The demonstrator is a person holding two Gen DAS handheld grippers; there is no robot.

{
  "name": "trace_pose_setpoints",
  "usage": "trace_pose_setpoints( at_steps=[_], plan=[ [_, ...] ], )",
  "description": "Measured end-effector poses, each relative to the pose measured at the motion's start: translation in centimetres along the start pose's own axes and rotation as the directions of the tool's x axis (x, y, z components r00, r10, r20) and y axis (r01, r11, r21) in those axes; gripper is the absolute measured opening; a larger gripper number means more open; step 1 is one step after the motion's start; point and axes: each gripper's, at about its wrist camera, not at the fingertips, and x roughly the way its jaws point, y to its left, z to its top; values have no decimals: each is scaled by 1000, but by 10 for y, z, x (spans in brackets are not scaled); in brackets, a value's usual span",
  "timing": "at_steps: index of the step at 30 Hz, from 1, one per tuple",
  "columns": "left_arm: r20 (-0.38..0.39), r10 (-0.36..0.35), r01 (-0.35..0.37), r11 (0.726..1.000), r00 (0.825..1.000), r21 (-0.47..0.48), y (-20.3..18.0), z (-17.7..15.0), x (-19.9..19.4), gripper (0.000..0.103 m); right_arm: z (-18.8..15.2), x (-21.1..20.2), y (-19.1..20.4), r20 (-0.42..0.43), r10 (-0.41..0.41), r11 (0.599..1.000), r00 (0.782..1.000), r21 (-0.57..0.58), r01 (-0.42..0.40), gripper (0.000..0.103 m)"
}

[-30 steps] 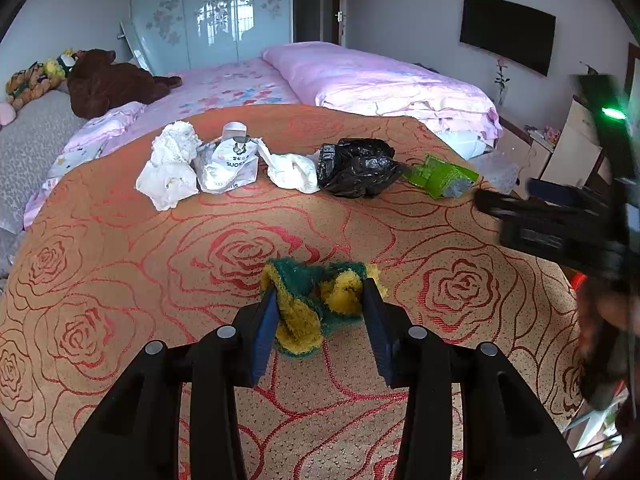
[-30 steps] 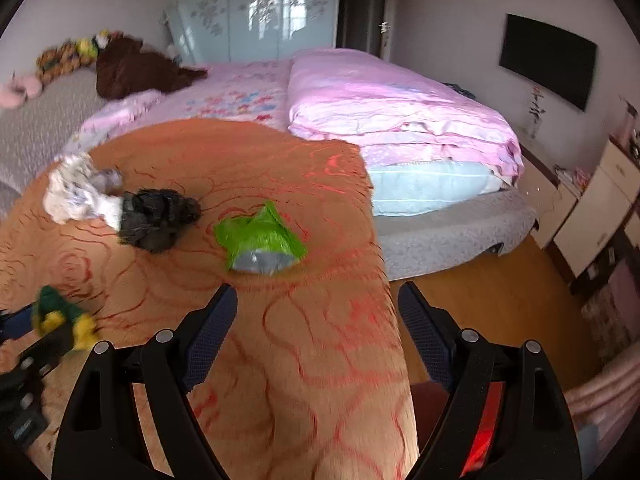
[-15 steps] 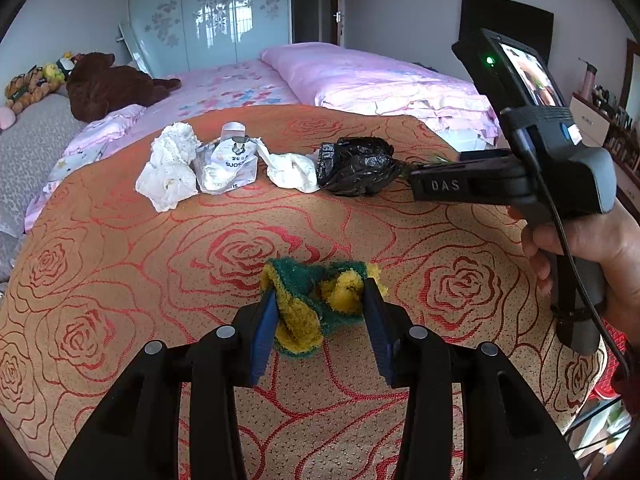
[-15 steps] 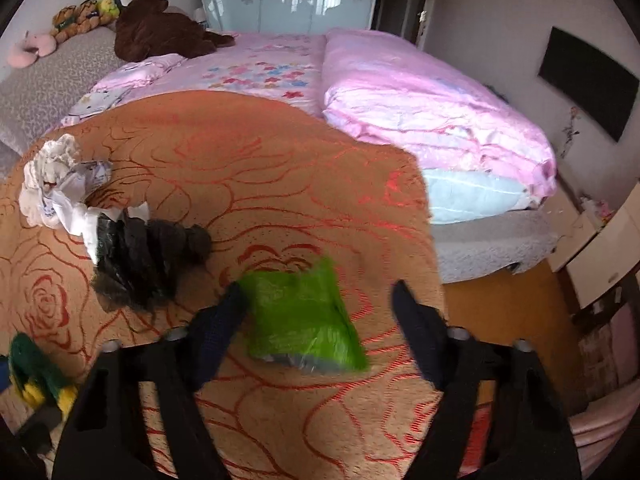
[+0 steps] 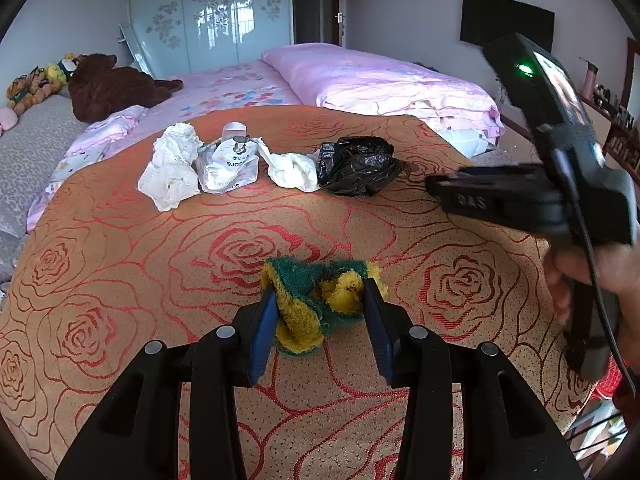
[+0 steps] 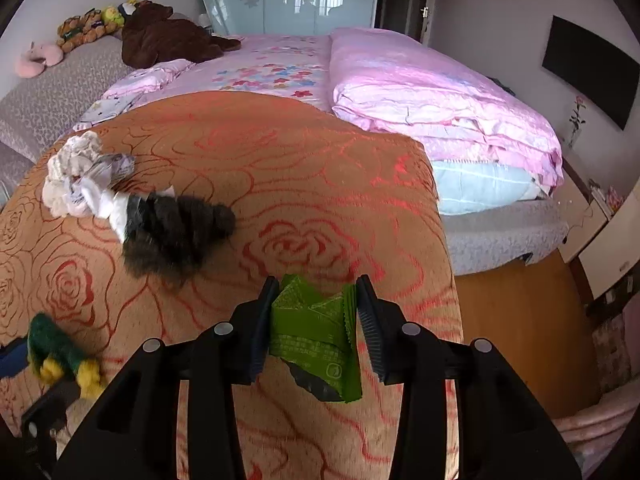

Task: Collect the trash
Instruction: 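Carry the sponge and green packet with both grippers over the red wastebasket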

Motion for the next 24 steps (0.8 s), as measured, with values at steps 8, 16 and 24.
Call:
trace_pose_setpoints(
  at_steps=[8, 16, 24],
  plan=[
    [-3, 5, -5, 1000, 1000, -2, -1, -1, -3, 40, -33, -30, 0, 6, 34, 997, 999, 63, -34, 39],
    [-5, -1, 1, 1000, 1000, -1, -3, -4, -8, 40, -59, -62, 5, 37, 0, 997, 999, 79, -3, 39],
    [3, -19, 19, 1000, 1000, 10, -11, -7, -17, 40, -74, -95, 1, 89, -34, 993, 995, 114, 23, 39]
  ],
)
